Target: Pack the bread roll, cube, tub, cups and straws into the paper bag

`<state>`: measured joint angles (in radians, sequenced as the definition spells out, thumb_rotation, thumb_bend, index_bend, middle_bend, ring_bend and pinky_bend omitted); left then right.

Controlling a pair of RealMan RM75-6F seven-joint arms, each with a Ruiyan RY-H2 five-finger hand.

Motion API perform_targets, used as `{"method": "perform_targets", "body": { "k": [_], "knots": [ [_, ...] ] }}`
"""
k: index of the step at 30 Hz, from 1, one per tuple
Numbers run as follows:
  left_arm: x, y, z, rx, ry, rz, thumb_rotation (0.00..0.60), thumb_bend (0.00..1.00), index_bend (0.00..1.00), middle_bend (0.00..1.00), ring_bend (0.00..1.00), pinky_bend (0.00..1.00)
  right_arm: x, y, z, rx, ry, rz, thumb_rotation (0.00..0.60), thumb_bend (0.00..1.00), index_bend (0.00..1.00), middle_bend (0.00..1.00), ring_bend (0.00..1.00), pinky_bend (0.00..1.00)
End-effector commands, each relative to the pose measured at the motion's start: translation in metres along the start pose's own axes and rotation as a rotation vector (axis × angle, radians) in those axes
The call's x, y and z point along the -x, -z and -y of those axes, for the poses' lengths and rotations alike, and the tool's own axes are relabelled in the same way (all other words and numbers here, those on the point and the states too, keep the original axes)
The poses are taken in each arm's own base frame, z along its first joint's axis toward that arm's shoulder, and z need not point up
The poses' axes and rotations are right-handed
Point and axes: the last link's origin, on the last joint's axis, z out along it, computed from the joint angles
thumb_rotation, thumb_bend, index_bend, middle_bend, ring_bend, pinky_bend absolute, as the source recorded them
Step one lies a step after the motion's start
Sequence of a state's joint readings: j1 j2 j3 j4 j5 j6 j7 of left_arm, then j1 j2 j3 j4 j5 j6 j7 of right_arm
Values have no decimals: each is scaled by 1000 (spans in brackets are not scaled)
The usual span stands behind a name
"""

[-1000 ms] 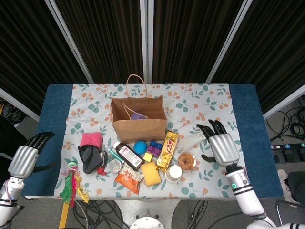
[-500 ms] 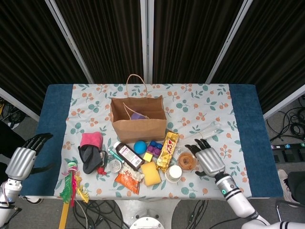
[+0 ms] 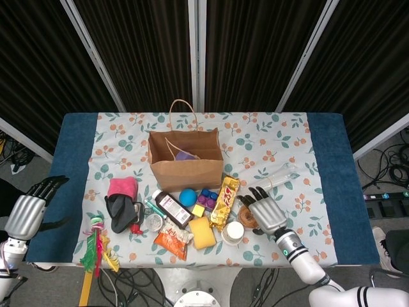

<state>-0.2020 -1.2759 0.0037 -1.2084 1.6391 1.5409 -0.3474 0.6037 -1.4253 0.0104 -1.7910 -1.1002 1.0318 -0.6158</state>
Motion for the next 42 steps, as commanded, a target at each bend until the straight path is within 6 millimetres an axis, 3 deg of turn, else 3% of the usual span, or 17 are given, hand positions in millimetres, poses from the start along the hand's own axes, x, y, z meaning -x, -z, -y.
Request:
{"method": "perform_targets", "body": {
  "k": [1, 7, 15, 21, 24, 27, 35, 38, 42],
  "knots": [
    [1, 1, 1, -5, 2, 0, 600, 128, 204, 260, 177, 265, 4, -1, 0, 3, 7, 10, 600, 0, 146, 231, 53, 88],
    [2, 3, 3, -13, 7, 0, 600, 128, 204, 260, 177, 265, 8, -2, 3, 1, 12, 16, 600, 0, 166, 244, 63, 93],
    [2, 2, 5, -15, 8, 0, 600, 128, 204, 260, 177, 265, 5, -2, 3, 7, 10, -35, 600, 4, 416, 421, 228, 237],
    [3, 3, 5, -13, 9, 3, 600, 127, 204, 260, 177, 265, -5, 2, 1, 8, -4, -81, 600, 55, 474, 460, 265, 283],
    [2, 2, 5, -14, 9, 1, 600, 128, 204, 260, 177, 265, -27, 5, 2, 2, -15, -152, 600, 61, 475, 461, 265, 283],
    [1, 2, 5, -15, 8, 0, 600, 128, 204, 260, 177, 265, -64, 11, 3, -8, -26, -266, 600, 63, 475, 461, 265, 285],
    [3, 0, 3, -6, 11, 5, 600, 128, 204, 260, 177, 265, -186, 15, 25, -56, -68, -594, 600, 69, 477, 464, 272, 293],
    [3, -1, 3, -5, 12, 5, 600, 128, 204, 260, 177, 265, -215, 5, 37, -75, -93, -643, 600, 79, 477, 464, 272, 294],
    [2, -4, 6, -7, 7, 5, 600, 127, 204, 260, 177, 265, -235, -19, 52, -89, -91, -669, 600, 86, 477, 464, 272, 294]
  ]
}}
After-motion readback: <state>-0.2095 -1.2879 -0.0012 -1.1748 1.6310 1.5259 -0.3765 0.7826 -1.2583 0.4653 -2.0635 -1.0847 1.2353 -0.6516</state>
